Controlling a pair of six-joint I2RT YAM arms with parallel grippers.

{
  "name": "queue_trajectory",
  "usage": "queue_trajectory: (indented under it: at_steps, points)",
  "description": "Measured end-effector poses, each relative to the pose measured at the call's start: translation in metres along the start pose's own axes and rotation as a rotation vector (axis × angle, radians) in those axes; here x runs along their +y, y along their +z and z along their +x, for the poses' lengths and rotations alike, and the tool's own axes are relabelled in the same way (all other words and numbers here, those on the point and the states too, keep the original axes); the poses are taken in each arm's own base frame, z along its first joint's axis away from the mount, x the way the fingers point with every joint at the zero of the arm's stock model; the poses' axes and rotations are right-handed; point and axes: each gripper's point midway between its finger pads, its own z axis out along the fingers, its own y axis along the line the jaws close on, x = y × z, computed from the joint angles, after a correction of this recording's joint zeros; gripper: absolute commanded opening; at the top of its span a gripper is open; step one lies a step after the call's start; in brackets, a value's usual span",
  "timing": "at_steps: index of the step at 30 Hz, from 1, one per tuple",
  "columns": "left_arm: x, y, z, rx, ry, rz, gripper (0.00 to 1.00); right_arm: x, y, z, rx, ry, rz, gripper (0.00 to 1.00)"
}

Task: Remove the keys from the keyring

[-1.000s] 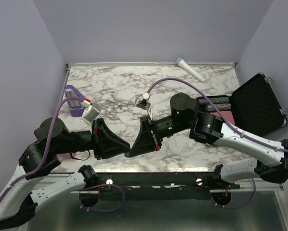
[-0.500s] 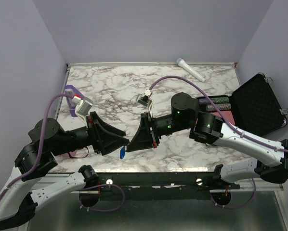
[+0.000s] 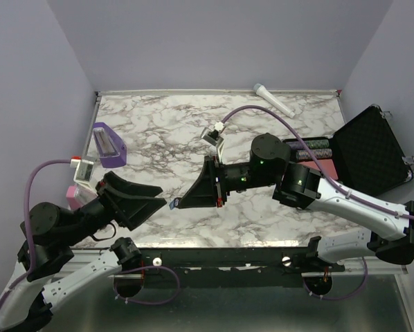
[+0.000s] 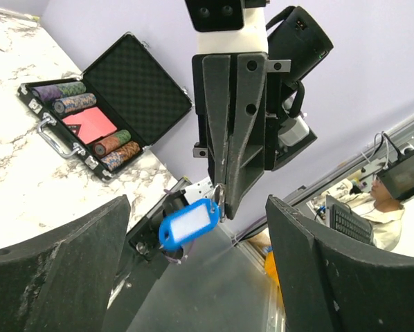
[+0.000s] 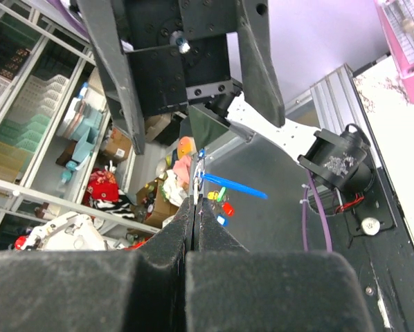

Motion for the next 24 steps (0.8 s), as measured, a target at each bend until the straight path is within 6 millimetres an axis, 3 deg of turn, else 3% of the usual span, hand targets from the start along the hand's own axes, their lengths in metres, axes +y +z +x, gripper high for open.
queue_trajectory:
  at_steps: [9, 17, 24]
  points:
    - [0.001, 0.012, 0.001, -0.022, -0.049, 0.028, 0.78, 0.012, 0.002, -0.013, -0.054, -0.017, -0.049, 0.01]
    - [-0.010, 0.017, -0.006, -0.046, -0.057, 0.077, 0.71, 0.015, 0.002, -0.016, -0.065, -0.024, -0.061, 0.01]
    - [-0.013, 0.025, -0.004, -0.029, -0.058, 0.096, 0.57, 0.014, 0.002, -0.015, -0.064, -0.024, -0.059, 0.01]
